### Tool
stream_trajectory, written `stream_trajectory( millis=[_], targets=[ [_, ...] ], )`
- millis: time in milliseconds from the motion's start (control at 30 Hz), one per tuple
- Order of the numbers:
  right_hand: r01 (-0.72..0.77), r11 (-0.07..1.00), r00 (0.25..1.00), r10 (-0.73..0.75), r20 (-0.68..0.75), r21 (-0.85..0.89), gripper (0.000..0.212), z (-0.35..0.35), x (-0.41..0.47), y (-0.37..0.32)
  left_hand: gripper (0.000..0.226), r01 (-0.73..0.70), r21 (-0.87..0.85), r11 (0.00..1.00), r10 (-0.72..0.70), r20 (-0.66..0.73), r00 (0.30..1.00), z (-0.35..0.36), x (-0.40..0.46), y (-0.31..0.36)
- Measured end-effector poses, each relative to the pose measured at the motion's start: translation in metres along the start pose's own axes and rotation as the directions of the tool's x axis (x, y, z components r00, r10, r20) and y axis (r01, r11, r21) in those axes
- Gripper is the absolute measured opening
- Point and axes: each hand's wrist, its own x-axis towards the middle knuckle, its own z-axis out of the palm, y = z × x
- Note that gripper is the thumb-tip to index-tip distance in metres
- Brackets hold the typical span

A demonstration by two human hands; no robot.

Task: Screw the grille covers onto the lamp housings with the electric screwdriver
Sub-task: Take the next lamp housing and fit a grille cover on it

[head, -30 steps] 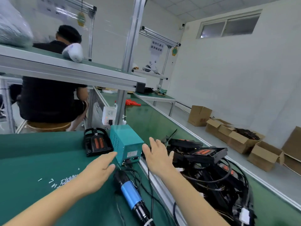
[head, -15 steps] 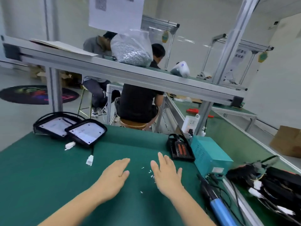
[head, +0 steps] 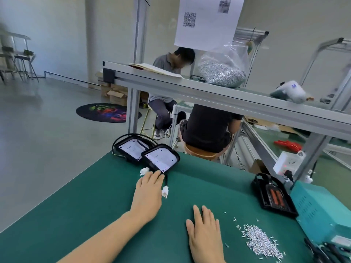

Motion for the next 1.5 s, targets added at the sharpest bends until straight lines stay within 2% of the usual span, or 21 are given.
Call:
stream_trajectory(
  millis=[67,200,367,600,700,767,967,1133,1333,1400,1500],
  targets=[
    [-0.013,0.999,1.000,0.014,0.005,-0.048,0.055,0.002,0.002,0.000,0.058,-0.010,0.121,0.993,0.012,-0.023,1.000,-0.003,0.019,-0.011],
    [-0.009,0.997,0.998,0.014,0.064,-0.076,0.056,-0.005,0.010,-0.002,0.065,-0.097,0.349,0.932,0.080,0.065,0.995,-0.007,0.060,-0.026],
    [0.005,0.998,0.995,0.002,0.098,-0.070,0.057,-0.012,0.017,-0.006,0.040,-0.274,0.480,0.834,0.211,0.182,0.961,-0.002,0.084,-0.027],
    [-0.007,0.995,0.999,0.011,0.047,-0.095,0.056,-0.001,0.015,-0.005,0.043,-0.410,0.438,0.800,0.370,0.178,0.912,-0.002,0.092,-0.026],
    [0.002,0.997,0.999,0.000,0.032,-0.073,0.055,0.004,0.010,-0.003,0.039,-0.479,0.444,0.757,0.530,0.010,0.848,-0.015,0.083,-0.022],
    [0.006,0.999,1.000,-0.004,0.027,-0.049,0.055,0.005,0.009,-0.002,0.043,-0.526,0.388,0.757,0.597,-0.084,0.798,-0.024,0.071,-0.016],
    [-0.003,1.000,1.000,0.003,0.000,0.016,0.051,0.000,0.012,0.000,0.040,-0.602,0.134,0.787,0.608,-0.335,0.720,-0.039,0.010,0.007],
    [0.000,0.992,1.000,-0.002,0.010,0.129,0.043,-0.013,0.023,-0.001,0.030,-0.617,-0.001,0.787,0.586,-0.312,0.748,-0.045,-0.049,0.016],
    [-0.043,0.980,0.999,0.040,0.021,0.195,0.034,-0.020,0.021,-0.003,0.022,-0.605,-0.042,0.795,0.572,-0.282,0.770,-0.035,-0.083,0.023],
    [-0.095,0.928,0.995,0.101,0.002,0.359,0.030,-0.025,0.017,-0.008,0.021,-0.608,-0.033,0.793,0.575,-0.287,0.766,-0.032,-0.085,0.027],
    [-0.149,0.796,0.983,0.183,0.002,0.587,0.030,-0.033,0.004,-0.012,0.022,-0.609,-0.046,0.792,0.571,-0.296,0.766,-0.030,-0.085,0.032]
  ],
)
